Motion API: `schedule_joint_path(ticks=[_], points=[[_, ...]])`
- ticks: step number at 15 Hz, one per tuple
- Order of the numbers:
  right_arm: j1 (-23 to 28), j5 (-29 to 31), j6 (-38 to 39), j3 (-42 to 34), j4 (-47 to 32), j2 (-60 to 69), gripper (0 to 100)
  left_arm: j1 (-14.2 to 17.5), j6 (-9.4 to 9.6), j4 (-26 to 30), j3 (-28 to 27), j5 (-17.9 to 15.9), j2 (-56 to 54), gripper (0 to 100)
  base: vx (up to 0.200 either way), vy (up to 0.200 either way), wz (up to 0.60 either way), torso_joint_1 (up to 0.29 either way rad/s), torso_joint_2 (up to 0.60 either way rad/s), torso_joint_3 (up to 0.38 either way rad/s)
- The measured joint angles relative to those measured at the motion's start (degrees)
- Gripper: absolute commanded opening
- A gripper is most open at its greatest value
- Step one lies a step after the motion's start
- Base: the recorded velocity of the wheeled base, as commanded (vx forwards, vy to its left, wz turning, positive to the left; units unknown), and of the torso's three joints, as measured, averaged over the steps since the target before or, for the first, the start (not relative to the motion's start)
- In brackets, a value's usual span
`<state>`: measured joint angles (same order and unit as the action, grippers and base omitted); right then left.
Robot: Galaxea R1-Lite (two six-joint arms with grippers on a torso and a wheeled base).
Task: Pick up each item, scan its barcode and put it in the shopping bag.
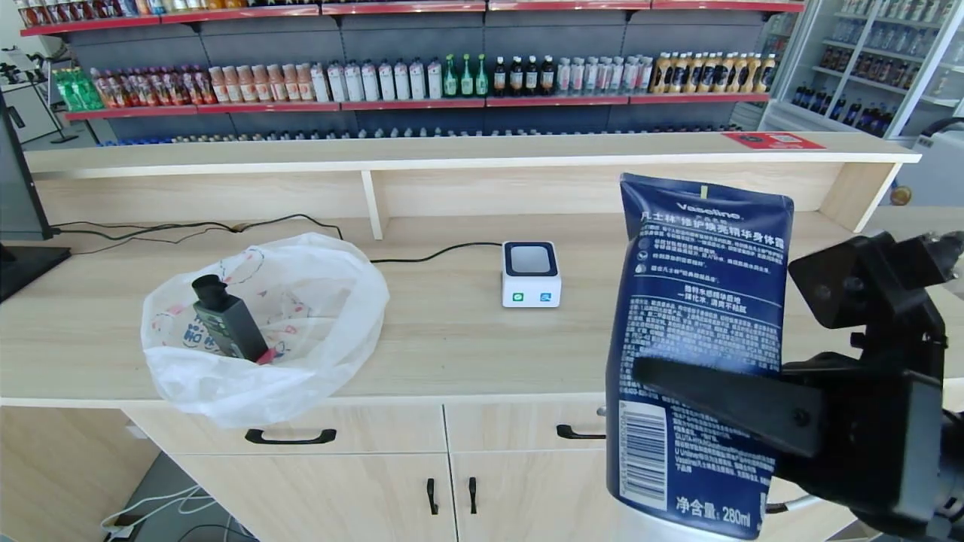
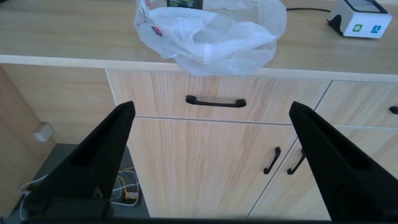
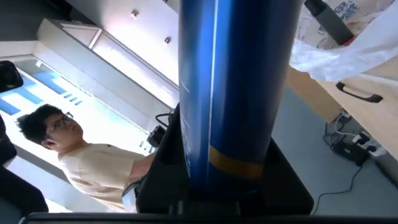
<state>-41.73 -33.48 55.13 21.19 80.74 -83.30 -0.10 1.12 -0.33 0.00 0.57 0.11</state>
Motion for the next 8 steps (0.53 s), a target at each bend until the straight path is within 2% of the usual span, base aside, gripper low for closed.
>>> schedule_joint_path(ticks=[3,8], points=[[-0.1,0.0,4.0,2.2,3.4,-1.5,0,0.0,0.02,0.0,0.0,0.0,0.0,100,0.000,0.000,0.00,0.000,0.00,0.000],[-0.3,-4.6,11.3,4.1,7.3,-3.1,0,0.0,0.02,0.0,0.0,0.0,0.0,100,0.000,0.000,0.00,0.000,0.00,0.000]])
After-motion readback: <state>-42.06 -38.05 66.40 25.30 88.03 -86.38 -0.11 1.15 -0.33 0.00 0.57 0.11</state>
